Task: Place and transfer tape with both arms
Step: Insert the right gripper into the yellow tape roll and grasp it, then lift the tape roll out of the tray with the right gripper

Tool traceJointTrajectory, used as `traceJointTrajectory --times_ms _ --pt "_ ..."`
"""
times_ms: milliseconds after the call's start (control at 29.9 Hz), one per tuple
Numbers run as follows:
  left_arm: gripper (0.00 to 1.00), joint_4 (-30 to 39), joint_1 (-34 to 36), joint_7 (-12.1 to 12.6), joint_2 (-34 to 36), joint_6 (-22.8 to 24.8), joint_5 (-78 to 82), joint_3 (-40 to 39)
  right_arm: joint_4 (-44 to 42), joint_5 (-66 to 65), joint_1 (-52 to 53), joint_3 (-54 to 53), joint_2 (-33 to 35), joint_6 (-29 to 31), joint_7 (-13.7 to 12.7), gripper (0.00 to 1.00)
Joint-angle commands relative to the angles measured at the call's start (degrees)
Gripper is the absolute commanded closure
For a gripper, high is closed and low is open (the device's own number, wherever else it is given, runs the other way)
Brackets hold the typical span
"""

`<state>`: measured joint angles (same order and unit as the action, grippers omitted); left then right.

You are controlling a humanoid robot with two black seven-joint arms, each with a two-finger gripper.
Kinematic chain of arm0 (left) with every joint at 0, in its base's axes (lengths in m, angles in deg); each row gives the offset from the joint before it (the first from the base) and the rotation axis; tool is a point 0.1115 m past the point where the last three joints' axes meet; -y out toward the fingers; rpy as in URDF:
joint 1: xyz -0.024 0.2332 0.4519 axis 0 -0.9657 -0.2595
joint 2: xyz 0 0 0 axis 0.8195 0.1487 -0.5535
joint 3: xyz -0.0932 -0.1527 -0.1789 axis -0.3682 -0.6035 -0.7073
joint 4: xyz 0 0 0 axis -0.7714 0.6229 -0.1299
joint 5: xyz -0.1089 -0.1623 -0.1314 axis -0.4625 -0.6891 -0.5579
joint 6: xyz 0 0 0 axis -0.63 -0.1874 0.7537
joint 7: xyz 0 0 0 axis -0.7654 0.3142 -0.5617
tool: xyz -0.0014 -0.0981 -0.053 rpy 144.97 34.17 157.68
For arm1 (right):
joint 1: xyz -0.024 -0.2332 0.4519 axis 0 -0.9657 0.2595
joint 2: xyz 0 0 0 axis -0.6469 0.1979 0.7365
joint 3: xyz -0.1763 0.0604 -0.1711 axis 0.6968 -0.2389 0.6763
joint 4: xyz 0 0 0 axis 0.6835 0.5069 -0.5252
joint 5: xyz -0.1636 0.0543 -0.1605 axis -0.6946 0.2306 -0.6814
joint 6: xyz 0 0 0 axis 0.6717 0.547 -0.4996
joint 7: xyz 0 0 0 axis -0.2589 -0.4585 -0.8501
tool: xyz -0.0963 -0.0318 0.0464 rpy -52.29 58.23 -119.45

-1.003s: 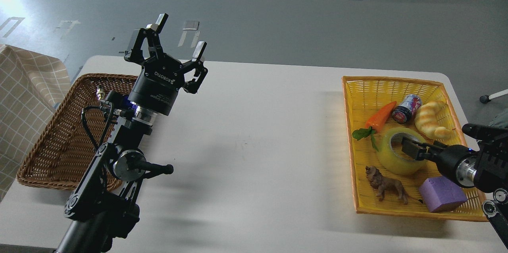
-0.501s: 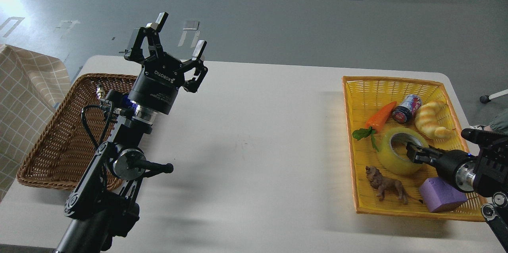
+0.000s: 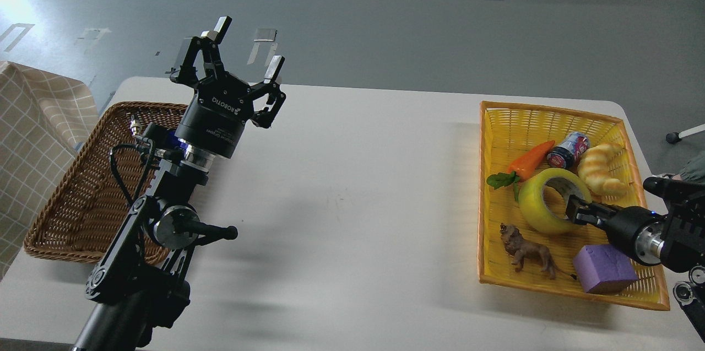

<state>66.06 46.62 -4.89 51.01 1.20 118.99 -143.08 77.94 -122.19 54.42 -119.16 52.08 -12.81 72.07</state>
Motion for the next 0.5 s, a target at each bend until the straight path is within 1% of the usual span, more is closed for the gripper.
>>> traceJointTrajectory --times_ms 0,67,134,301,401,468 --pt "0.02 0.02 -0.14 0.00 0.07 0.00 0.00 0.01 1.47 0.00 -0.33 -0.09 2.12 0.01 0.83 1.00" --pt "0.02 0.02 -0.14 0.00 0.07 0.00 0.00 0.01 2.09 0.00 -0.42 -0.09 3.70 0.01 1.00 1.00" --pt "0.02 0.02 -0.22 0.00 -0.02 0.00 0.00 0.01 3.05 0.45 -0.33 -0.09 5.72 0.01 1.88 1.00" --pt "0.02 0.02 -0.22 0.00 -0.19 0.00 0.00 0.10 5.16 3.70 0.89 -0.26 7.31 0.01 2.15 1.00" --pt "0.02 0.02 -0.22 0.09 -0.19 0.00 0.09 0.10 5.08 4.32 4.75 -0.35 7.31 0.01 2.50 1.00" --pt "0.02 0.02 -0.22 0.09 -0.28 0.00 0.18 0.10 5.08 4.32 8.01 -0.26 6.87 0.01 3.20 1.00"
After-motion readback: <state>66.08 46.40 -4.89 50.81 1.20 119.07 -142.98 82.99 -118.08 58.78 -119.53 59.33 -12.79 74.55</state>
